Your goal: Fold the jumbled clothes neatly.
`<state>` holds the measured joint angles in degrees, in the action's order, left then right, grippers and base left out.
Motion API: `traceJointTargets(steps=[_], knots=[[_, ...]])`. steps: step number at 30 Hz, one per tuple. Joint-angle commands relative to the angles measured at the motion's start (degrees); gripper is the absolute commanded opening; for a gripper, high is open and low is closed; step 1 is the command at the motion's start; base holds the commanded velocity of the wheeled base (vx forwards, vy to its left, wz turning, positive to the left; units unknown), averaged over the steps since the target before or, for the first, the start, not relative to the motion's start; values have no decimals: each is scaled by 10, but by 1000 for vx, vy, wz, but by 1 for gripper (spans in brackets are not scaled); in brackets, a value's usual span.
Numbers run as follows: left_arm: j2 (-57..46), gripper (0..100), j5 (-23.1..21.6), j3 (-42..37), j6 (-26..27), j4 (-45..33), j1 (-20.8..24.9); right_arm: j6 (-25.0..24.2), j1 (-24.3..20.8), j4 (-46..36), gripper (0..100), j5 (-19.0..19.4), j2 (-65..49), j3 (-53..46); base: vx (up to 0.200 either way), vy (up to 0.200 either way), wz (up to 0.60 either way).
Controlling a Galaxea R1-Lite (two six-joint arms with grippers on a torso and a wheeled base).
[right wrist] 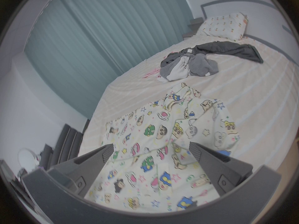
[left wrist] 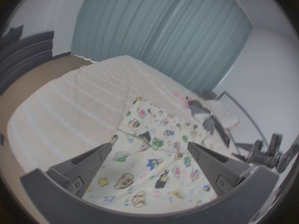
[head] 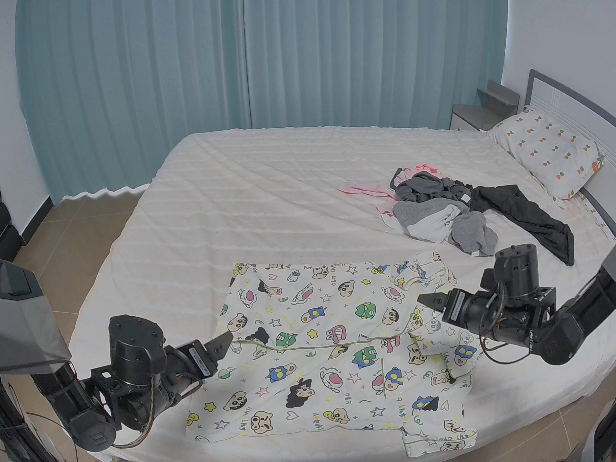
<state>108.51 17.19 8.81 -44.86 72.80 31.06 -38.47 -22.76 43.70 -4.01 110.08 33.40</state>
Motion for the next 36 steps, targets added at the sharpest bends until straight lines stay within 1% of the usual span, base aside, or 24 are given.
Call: traceJointTargets(steps=[1,2,3,6,8,13,15,21,24,27,28,34,36], knots=[[-8,100,2,13,-25,20,-3,-54,10,1,100,0,91,84,200,0,0],[-7,100,5,12,-23,21,-1,-84,11,0,100,-1,116,108,200,0,0],[-6,100,6,12,-22,21,1,-97,11,0,100,-1,128,119,200,0,0],[-8,100,7,10,-22,22,2,-124,19,1,100,-1,158,142,67,0,0],[-8,100,7,10,-22,22,2,-133,25,2,100,0,168,155,0,0,0],[-6,100,6,11,-22,22,2,-189,45,1,100,0,209,214,0,0,0],[-6,100,6,11,-22,22,2,-201,48,0,100,0,222,229,0,0,0],[-1,100,7,11,-22,22,2,-203,52,-2,100,-3,272,274,0,0,0],[6,100,7,12,-26,25,1,-203,67,-3,100,-2,291,301,0,0,0],[11,100,11,12,-32,40,1,-202,73,-16,100,-2,299,315,0,0,0],[15,100,15,9,-37,53,1,-202,76,-33,100,-3,305,327,0,0,0],[29,100,22,8,-37,63,1,-201,79,-63,100,-6,328,362,200,0,0],[32,100,24,9,-37,63,1,-201,77,-63,100,-6,336,369,0,0,0]])
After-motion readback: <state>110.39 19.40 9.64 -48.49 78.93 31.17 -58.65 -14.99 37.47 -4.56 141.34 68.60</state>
